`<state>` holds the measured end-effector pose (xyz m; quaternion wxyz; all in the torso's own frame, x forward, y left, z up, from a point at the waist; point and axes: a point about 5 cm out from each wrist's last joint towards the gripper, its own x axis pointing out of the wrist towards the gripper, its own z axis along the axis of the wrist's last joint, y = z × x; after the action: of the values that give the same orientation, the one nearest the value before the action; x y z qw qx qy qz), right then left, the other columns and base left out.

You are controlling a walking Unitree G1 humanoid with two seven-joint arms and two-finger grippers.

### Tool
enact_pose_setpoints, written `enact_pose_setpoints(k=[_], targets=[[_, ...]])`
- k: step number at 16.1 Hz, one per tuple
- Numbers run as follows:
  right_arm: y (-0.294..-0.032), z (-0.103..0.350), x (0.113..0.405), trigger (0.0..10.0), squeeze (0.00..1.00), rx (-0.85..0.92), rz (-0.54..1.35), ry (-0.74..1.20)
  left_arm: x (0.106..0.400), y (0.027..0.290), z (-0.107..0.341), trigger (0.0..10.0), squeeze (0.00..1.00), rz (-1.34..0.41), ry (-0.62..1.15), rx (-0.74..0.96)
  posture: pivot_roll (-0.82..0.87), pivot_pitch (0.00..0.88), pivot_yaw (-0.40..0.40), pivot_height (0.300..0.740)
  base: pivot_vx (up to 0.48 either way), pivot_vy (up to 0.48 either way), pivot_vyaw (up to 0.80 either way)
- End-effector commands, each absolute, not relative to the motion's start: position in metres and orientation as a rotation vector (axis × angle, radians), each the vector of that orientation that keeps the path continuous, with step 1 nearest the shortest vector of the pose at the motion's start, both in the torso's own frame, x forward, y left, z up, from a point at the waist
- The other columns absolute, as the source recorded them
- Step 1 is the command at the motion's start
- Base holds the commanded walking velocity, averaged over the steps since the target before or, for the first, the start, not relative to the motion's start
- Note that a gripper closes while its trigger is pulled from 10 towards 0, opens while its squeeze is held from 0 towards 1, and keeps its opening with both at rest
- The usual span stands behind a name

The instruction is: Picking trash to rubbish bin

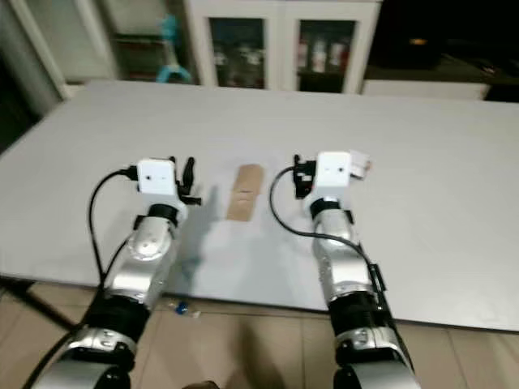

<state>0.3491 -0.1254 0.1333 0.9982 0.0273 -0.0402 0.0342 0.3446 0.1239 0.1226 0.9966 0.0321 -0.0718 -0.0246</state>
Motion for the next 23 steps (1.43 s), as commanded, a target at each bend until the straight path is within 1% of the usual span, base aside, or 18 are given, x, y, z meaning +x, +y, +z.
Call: enact_pose_setpoints(k=[1, 2, 3, 15, 19, 23], targets=[[-0.128, 0.137, 0.351, 10.0, 0.00, 0.067, 0.057, -0.091, 0.346, 0.120, 0.125, 10.0, 0.00, -0.059, -0.151, 0.072, 0.04, 0.017, 0.037, 0.740, 0.000, 0.000, 0.00], [-0.128, 0.137, 0.351, 10.0, 0.00, 0.069, 0.057, -0.089, 0.346, 0.120, 0.126, 10.0, 0.41, -0.062, -0.152, 0.085, 0.04, 0.018, 0.036, 0.740, 0.000, 0.000, 0.00], [-0.128, 0.137, 0.351, 10.0, 0.00, 0.071, 0.058, -0.088, 0.346, 0.119, 0.124, 10.0, 1.00, -0.073, -0.140, 0.100, 0.04, 0.020, 0.036, 0.740, 0.000, 0.000, 0.00], [-0.127, 0.135, 0.351, 10.0, 0.00, 0.068, 0.056, -0.076, 0.344, 0.109, 0.119, 10.0, 1.00, -0.157, -0.115, 0.074, 0.04, 0.017, 0.039, 0.740, 0.000, 0.000, 0.00], [-0.127, 0.134, 0.350, 10.0, 0.00, 0.070, 0.057, -0.075, 0.341, 0.100, 0.116, 10.0, 1.00, -0.233, -0.096, 0.068, 0.03, 0.001, 0.045, 0.740, 0.000, 0.000, 0.00], [-0.126, 0.134, 0.350, 10.0, 0.00, 0.071, 0.053, -0.076, 0.343, 0.099, 0.116, 10.0, 1.00, -0.245, -0.092, 0.078, 0.03, 0.000, 0.053, 0.740, 0.000, 0.000, 0.00]])
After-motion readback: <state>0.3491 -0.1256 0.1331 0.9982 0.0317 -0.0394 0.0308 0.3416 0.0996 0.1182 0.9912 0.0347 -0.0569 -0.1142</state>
